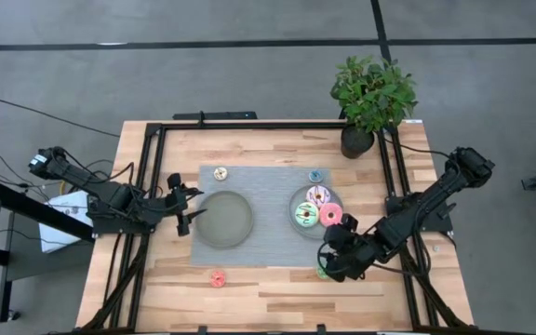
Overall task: Pick & Place donuts
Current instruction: Put the small green donut into the green plate
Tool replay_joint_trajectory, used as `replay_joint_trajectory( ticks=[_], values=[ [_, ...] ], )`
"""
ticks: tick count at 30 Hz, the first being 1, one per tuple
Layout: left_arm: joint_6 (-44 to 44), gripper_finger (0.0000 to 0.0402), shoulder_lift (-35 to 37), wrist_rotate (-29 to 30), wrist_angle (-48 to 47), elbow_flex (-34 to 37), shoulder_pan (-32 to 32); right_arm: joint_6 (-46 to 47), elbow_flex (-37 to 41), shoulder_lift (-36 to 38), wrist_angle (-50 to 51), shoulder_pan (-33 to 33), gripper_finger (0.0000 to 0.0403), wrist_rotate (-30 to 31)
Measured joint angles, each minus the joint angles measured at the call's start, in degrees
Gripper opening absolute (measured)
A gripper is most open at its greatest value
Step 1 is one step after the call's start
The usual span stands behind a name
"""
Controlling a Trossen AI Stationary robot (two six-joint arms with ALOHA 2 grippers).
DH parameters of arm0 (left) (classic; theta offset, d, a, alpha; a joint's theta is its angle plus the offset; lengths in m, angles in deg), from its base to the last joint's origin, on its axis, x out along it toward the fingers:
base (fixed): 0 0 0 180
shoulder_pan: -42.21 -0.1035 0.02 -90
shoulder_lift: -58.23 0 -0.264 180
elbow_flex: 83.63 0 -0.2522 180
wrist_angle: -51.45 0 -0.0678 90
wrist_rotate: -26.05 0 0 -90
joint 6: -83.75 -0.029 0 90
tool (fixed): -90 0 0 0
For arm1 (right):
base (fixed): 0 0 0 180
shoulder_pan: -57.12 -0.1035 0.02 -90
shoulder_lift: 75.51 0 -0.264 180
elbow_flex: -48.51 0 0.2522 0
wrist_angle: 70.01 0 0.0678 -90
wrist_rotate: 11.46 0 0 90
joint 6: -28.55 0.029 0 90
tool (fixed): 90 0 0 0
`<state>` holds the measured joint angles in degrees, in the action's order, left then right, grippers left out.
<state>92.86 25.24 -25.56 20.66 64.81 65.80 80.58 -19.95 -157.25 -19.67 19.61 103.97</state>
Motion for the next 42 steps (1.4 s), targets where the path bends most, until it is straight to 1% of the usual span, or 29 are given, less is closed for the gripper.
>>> replay_joint_trajectory(
  ticks=[3, 6, 11, 23, 25, 30, 34, 36, 42],
  values=[
    [-0.3, 0.0248, 0.0, -0.2, 0.0, 0.0, 0.0, 0.0, 0.0, 0.0, 0.2, 0.0, 0.0238, -3.1],
    [-0.3, 0.0248, 0.0, 0.2, 0.0, 0.0, 0.0, 0.5, 0.0, 0.0, -0.3, 0.0, 0.0238, -4.8],
    [-0.3, 0.0248, 0.0, 0.3, -0.3, 0.0, 0.0, 2.7, 0.0, 0.0, -2.0, -1.0, 0.0238, -5.0],
    [-0.3, 0.0248, 0.0, 0.3, -0.6, 0.0, 0.0, 14.8, 0.0, -0.2, -0.9, -3.4, 0.024, -6.2],
    [-0.3, 0.0248, 0.0, 0.3, -0.6, 0.0, 0.0, 16.0, 0.0, -1.2, -0.9, -3.3, 0.024, -7.2],
    [-0.3, 0.0248, 0.0, -0.5, -0.6, 0.0, 0.0, 18.5, 0.0, -5.6, -0.9, -2.4, 0.024, -13.3],
    [-0.3, 0.0248, 0.0, -0.5, -0.6, 0.0, 0.0, 18.6, -0.4, -8.9, -0.6, -1.5, 0.024, -17.3],
    [-0.3, 0.0248, 0.0, -0.5, -0.6, 0.0, 0.0, 18.6, -1.3, -10.1, -0.8, -0.9, 0.024, -18.5],
    [0.0, 0.0248, 0.0, -0.6, -0.6, 0.0, 0.0, 18.1, -5.3, -12.9, 1.1, 0.8, 0.024, -19.3]
  ],
)
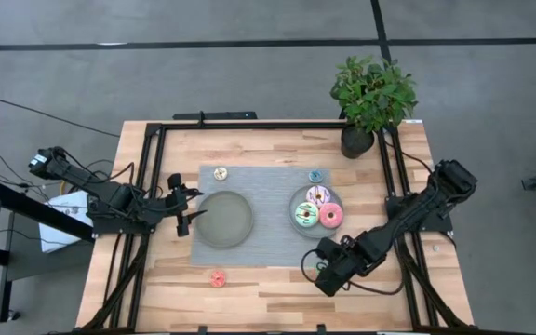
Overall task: Pick & Place donuts
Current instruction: Put the small green donut into the green plate
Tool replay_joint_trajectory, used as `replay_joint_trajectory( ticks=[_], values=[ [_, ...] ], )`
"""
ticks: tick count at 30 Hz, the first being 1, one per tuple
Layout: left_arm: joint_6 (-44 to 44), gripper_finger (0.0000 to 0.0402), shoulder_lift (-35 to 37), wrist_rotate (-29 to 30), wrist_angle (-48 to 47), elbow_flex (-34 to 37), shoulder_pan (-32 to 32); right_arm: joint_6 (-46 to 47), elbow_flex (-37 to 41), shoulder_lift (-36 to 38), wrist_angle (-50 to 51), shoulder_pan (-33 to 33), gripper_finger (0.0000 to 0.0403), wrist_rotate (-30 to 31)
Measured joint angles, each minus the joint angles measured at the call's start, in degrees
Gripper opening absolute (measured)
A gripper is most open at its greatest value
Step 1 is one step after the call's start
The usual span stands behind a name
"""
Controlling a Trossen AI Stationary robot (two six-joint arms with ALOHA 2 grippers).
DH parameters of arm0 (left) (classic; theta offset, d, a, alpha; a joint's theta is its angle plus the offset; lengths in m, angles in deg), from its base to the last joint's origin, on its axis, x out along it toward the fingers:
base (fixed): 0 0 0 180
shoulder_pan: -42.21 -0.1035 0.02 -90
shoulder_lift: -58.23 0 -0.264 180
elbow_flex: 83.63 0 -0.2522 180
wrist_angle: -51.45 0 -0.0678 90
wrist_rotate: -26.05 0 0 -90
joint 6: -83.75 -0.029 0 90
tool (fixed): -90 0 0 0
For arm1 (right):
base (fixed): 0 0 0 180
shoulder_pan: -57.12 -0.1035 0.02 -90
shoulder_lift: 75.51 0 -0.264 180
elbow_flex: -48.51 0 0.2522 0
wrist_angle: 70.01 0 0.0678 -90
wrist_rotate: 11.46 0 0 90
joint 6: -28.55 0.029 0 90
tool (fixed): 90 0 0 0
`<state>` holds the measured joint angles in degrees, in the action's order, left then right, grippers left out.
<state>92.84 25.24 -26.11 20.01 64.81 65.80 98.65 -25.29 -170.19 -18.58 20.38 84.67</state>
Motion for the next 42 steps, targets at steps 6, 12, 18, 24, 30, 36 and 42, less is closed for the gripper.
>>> replay_joint_trajectory(
  ticks=[6, 12, 18, 24, 30, 36, 42],
  values=[
    [0.0, 0.0248, 0.0, 0.0, -0.1, 0.0, 0.0, -2.0, -1.9, -2.3, 0.5, 0.9, 0.024, -0.2],
    [0.1, 0.0248, 0.0, 0.0, -0.8, 0.0, 0.0, -4.4, -1.8, -2.0, -0.3, 0.9, 0.024, -1.3],
    [0.1, 0.0248, 0.0, 0.0, -0.9, 0.0, 0.0, -7.1, -1.8, -1.7, -0.9, 1.4, 0.024, -1.5],
    [0.1, 0.0248, 0.0, 0.0, -0.9, 0.0, 0.0, -7.2, -1.8, -1.7, -0.9, 2.1, 0.024, -1.6],
    [0.1, 0.0248, 0.0, 0.0, -0.9, 0.0, 0.0, -7.6, -1.8, -1.7, -0.9, 1.8, 0.0249, -1.7],
    [0.1, 0.0248, 0.0, 0.0, -0.9, 0.0, 0.0, -7.8, -1.8, -1.7, -0.9, 0.7, 0.0289, -1.8],
    [0.1, 0.0248, 0.0, 0.0, -0.9, 0.0, 0.0, -8.7, -1.8, -1.7, -0.9, 0.4, 0.0343, -1.7]
  ],
)
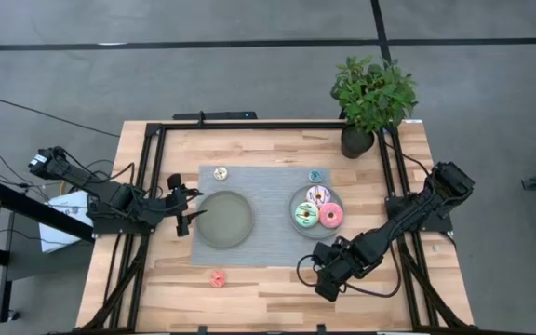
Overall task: Pick & Place donuts
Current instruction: Put the small green donut into the green plate
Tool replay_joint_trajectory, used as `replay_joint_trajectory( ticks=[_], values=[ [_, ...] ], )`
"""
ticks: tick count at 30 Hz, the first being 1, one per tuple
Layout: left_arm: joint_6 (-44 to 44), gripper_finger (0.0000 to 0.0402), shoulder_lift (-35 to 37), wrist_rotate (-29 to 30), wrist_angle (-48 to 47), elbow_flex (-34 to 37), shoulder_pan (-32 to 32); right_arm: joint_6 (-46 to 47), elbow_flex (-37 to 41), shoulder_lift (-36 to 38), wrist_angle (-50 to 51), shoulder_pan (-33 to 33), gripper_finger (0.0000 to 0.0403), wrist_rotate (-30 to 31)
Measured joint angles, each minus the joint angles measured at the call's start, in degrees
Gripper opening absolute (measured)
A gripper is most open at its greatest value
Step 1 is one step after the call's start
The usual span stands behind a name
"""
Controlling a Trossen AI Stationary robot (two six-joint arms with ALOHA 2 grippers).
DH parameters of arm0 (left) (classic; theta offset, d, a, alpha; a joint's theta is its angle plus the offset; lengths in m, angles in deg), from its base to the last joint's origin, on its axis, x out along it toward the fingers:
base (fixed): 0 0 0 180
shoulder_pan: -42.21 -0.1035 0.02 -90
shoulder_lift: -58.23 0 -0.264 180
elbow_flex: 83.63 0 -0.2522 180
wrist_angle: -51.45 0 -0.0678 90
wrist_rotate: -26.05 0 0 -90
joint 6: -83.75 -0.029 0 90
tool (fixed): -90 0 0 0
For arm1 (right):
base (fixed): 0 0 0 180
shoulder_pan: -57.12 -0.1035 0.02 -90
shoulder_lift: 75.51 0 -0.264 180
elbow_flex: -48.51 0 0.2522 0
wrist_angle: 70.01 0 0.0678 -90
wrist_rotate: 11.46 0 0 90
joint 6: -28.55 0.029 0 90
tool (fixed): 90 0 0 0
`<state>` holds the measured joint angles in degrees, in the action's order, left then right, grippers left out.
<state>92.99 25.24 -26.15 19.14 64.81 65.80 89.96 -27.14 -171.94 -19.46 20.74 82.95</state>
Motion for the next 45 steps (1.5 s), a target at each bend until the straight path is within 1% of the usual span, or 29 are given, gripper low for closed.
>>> replay_joint_trajectory(
  ticks=[4, 8, 16, 24, 29, 35, 45],
  values=[
    [0.0, 0.0248, 0.0, 0.0, 0.0, 0.0, 0.0, 0.0, 0.0, 0.0, -0.4, 0.0, 0.0364, 0.0],
    [0.0, 0.0248, 0.0, 0.0, 0.0, 0.0, 0.0, -0.4, 0.0, 0.0, -1.9, -0.6, 0.037, 0.0],
    [0.0, 0.0248, 0.0, 0.0, -0.1, 0.0, 0.0, -0.3, 0.0, 0.0, -0.4, -1.2, 0.037, 0.0],
    [0.0, 0.0248, 0.0, 0.0, -0.6, 0.0, 0.0, 4.6, 0.1, -2.0, 5.7, 0.1, 0.0371, 0.0],
    [0.0, 0.0248, 0.0, 0.0, -0.7, 0.0, 0.0, 4.2, 0.1, -4.0, 4.5, 0.5, 0.0371, -0.7],
    [0.4, 0.0248, 0.0, 0.0, -1.3, 0.0, 0.0, 4.1, 0.0, -6.7, 4.3, 0.9, 0.037, -3.4],
    [0.7, 0.0248, 0.0, 0.0, -1.4, 0.0, 0.0, 4.1, 0.0, -7.1, 3.3, 0.9, 0.037, -3.2]
  ],
)
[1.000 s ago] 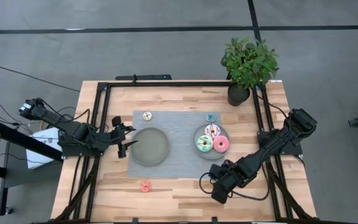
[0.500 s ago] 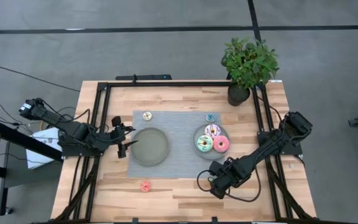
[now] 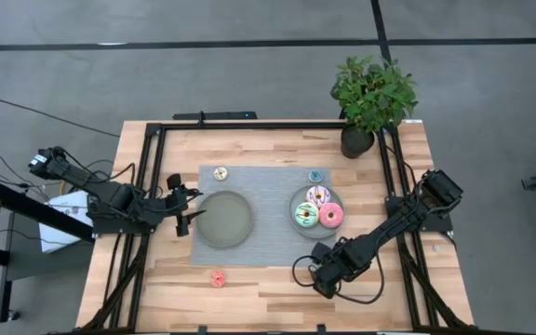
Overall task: Pick & Place donuts
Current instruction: Put the small green donut into the green plate
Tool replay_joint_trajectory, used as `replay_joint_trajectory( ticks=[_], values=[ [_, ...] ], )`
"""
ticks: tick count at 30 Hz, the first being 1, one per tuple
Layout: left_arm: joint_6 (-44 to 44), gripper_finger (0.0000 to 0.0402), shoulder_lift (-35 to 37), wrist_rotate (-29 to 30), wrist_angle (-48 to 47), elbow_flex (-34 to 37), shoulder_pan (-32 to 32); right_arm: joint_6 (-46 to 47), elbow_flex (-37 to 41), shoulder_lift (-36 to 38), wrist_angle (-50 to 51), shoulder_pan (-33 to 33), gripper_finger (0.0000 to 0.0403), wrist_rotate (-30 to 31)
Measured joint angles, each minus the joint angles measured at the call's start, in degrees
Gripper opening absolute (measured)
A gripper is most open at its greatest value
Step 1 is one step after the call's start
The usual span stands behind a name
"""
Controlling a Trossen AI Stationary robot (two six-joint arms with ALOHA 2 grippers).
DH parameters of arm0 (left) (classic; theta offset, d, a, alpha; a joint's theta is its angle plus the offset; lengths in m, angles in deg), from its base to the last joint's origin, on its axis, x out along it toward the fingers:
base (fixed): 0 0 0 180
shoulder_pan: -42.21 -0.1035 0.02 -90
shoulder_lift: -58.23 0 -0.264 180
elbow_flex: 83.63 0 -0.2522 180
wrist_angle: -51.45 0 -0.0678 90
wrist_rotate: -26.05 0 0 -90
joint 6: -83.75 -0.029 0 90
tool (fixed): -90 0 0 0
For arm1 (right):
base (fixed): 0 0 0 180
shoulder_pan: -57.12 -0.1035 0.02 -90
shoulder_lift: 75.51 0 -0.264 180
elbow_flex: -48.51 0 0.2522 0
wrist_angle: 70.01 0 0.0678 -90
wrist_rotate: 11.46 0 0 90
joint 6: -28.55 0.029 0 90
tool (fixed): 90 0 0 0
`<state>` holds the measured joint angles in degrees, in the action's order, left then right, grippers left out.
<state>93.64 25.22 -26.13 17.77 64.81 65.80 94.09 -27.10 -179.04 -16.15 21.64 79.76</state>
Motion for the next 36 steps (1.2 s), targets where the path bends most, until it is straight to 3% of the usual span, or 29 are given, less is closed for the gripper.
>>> replay_joint_trajectory(
  ticks=[36],
  values=[
    [0.4, 0.0248, 0.0, -0.1, 0.0, 0.0, 0.0, 1.0, -0.1, -1.6, -3.1, 0.4, 0.0369, 0.6]
  ],
)
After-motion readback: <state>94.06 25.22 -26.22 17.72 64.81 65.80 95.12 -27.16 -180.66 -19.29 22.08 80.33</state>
